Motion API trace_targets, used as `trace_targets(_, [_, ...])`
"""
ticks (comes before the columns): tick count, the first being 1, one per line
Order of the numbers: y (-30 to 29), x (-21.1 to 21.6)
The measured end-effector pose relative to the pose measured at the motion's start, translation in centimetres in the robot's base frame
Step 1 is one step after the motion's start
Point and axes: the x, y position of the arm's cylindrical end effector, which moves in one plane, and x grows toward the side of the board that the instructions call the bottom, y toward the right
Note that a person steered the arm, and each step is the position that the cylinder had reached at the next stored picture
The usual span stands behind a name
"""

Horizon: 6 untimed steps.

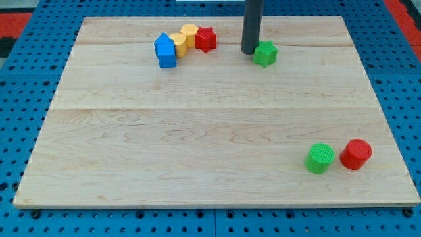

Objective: Move the green star to the center right side of the board

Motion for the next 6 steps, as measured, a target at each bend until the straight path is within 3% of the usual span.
trace_targets(3, [0.1, -1.2])
trace_targets(6, [6.9, -0.2])
